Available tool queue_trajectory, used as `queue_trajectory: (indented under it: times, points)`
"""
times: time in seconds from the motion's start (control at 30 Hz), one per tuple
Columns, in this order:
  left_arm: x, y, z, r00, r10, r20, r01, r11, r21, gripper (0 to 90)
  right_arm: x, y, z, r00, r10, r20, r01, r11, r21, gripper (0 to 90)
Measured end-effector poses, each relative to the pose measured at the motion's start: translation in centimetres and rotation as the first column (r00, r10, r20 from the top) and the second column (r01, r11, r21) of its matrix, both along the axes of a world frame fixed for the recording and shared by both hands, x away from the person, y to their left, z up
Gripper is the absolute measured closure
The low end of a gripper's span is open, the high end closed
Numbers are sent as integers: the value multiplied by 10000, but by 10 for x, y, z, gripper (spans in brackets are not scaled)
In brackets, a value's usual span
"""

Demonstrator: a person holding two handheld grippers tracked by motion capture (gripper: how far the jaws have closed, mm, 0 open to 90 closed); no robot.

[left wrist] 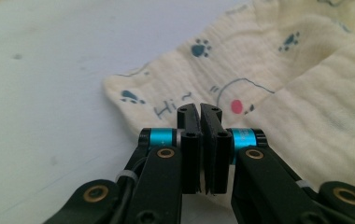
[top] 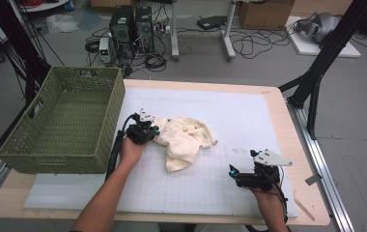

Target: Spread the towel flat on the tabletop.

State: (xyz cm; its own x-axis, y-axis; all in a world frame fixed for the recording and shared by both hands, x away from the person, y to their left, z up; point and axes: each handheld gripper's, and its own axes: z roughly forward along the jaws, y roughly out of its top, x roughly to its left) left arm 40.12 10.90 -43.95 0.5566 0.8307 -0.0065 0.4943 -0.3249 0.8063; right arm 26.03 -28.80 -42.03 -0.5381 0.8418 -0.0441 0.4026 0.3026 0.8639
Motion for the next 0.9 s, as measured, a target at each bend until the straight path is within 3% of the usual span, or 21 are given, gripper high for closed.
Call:
queue_trajectory:
  times: [0.07, 0.13, 0.23, 0.3, 0.33, 0.4, 0.43, 0.53, 0.67, 0.8, 0.9]
  points:
    - [-3, 10, 1, 9998, 208, 14, -208, 9991, -356, 866, 1, 0, 0, 10000, 8, -2, -8, 10000, 17, 69]
    - [-5, 18, 3, 9996, 275, -110, -279, 9985, -469, 868, 1, 1, -1, 10000, -24, -41, 24, 10000, 1, 69]
    - [-10, 23, 7, 9983, 544, 184, -534, 9971, -549, 867, 1, 1, 0, 9999, -132, 2, 132, 9999, 26, 69]
    - [-12, 27, 6, 9969, 772, 152, -763, 9957, -519, 859, 1, 2, 0, 9998, -180, -42, 180, 9998, 12, 69]
    - [-12, 30, 5, 9958, 910, 127, -903, 9946, -507, 839, 1, 2, 0, 9998, -181, -45, 181, 9998, 26, 69]
    - [-14, 32, 4, 9920, 1260, -47, -1260, 9896, -696, 676, 2, 2, 0, 9998, -193, -75, 193, 9998, -22, 69]
    - [-16, 32, 4, 9923, 1235, -41, -1234, 9891, -808, 609, 2, 2, 0, 9996, -246, -102, 246, 9997, -19, 69]
    - [-28, 32, 6, 9931, 1165, 154, -1143, 9881, -1028, 516, 5, 1, 0, 9995, -274, -152, 276, 9995, 141, 68]
    - [-46, 36, 9, 9942, 1024, 315, -976, 9870, -1275, 467, 11, 7, 3, 9995, -55, -306, 80, 9966, 820, 68]
    - [-63, 38, 13, 9959, 542, 720, -425, 9869, -1559, 454, 21, 19, 6, 9998, 127, -133, -121, 9988, 472, 68]
    - [-72, 38, 12, 9961, 204, 861, -31, 9805, -1964, 433, 35, 31, 5, 9994, 253, -214, -247, 9993, 286, 69]
